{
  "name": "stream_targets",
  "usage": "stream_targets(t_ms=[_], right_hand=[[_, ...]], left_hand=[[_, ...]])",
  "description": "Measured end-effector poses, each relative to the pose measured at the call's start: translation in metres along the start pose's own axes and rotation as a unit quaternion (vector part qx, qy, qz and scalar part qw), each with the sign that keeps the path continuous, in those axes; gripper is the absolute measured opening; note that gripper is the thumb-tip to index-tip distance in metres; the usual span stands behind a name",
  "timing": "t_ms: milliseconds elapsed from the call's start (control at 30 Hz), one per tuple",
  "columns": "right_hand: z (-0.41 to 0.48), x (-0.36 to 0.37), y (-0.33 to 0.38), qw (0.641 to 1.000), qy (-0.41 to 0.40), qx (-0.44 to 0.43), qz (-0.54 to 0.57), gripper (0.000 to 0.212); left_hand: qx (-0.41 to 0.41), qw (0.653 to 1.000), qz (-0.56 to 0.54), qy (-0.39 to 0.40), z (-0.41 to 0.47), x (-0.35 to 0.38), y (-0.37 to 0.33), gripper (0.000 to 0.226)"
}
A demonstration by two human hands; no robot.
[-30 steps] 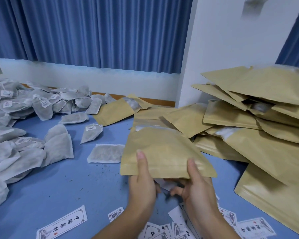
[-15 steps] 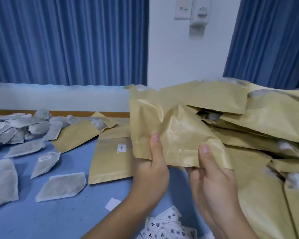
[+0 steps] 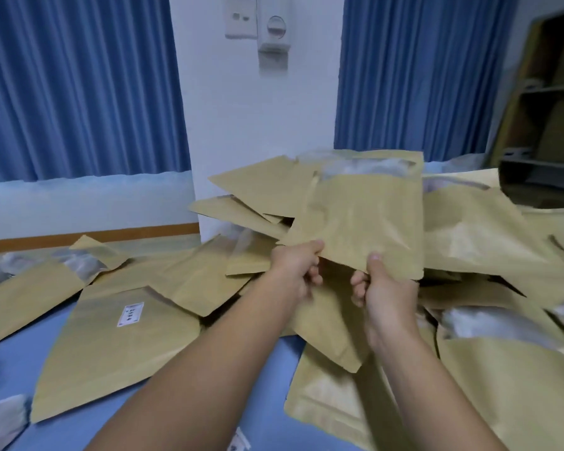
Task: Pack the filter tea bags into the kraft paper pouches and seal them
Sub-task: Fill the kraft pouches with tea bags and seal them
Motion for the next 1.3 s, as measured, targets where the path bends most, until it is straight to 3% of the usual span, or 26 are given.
stream_targets(t_ms=[67,133,200,267,400,500,567,733,800,867,967,1067,1167,1233,1300], right_hand=[[0.013,0.002,-0.01,0.992,-0.017,0.114,0.055,0.015],[0.026,0.009,-0.01,0.971,-0.015,0.187,0.149,0.025],[0.04,0.021,-0.004,0.948,0.001,0.219,0.231,0.032],[0.047,0.034,0.002,0.932,0.015,0.23,0.279,0.036],[0.045,0.045,-0.005,0.946,0.007,0.2,0.254,0.039],[0.027,0.047,-0.023,0.982,0.006,0.12,0.145,0.035],[0.005,0.05,-0.037,0.997,0.031,0.041,0.056,0.052],[-0.08,0.075,-0.088,0.967,0.222,-0.08,-0.091,0.03],[-0.117,0.084,-0.11,0.928,0.311,-0.132,-0.156,0.03],[-0.147,0.092,-0.128,0.877,0.376,-0.206,-0.216,0.033],[-0.18,0.102,-0.151,0.782,0.448,-0.306,-0.307,0.037],[-0.207,0.114,-0.172,0.657,0.515,-0.403,-0.376,0.037],[-0.223,0.124,-0.189,0.537,0.565,-0.459,-0.426,0.052],[-0.228,0.129,-0.195,0.499,0.576,-0.474,-0.441,0.067],[-0.232,0.132,-0.195,0.474,0.579,-0.49,-0.447,0.076]], left_hand=[[-0.054,0.99,-0.115,0.054,0.005,0.017,0.003,0.014],[-0.064,0.967,-0.229,0.095,0.01,0.03,0.001,0.036],[-0.021,0.965,-0.232,0.123,0.013,0.036,0.0,0.065],[0.053,0.976,-0.169,0.129,0.012,0.035,-0.001,0.068],[0.233,0.969,-0.017,0.076,0.004,-0.003,-0.005,0.026],[0.348,0.927,0.131,0.039,-0.005,-0.047,0.007,0.028],[0.399,0.89,0.218,0.019,-0.007,-0.08,0.019,0.026],[0.481,0.765,0.399,-0.155,-0.008,-0.182,0.03,0.018],[0.497,0.704,0.466,-0.202,-0.007,-0.219,0.03,0.012],[0.466,0.656,0.56,-0.197,0.001,-0.251,0.038,0.03],[0.413,0.62,0.653,-0.132,0.016,-0.294,0.056,0.052],[0.472,0.586,0.651,-0.105,0.011,-0.315,0.054,0.034],[0.566,0.513,0.639,-0.088,0.0,-0.32,0.05,0.022],[0.57,0.509,0.642,-0.065,0.002,-0.327,0.053,0.022],[0.538,0.514,0.666,-0.058,0.006,-0.333,0.058,0.045]])
Point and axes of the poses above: each hand's wrist, its own z-axis towards the middle knuckle, its own x-axis out of the palm, y = z × x, the point moved 6 cm from there along z, towards the middle knuckle, and after that the axes turned 14 degrees about -y, right-handed, at the moved point
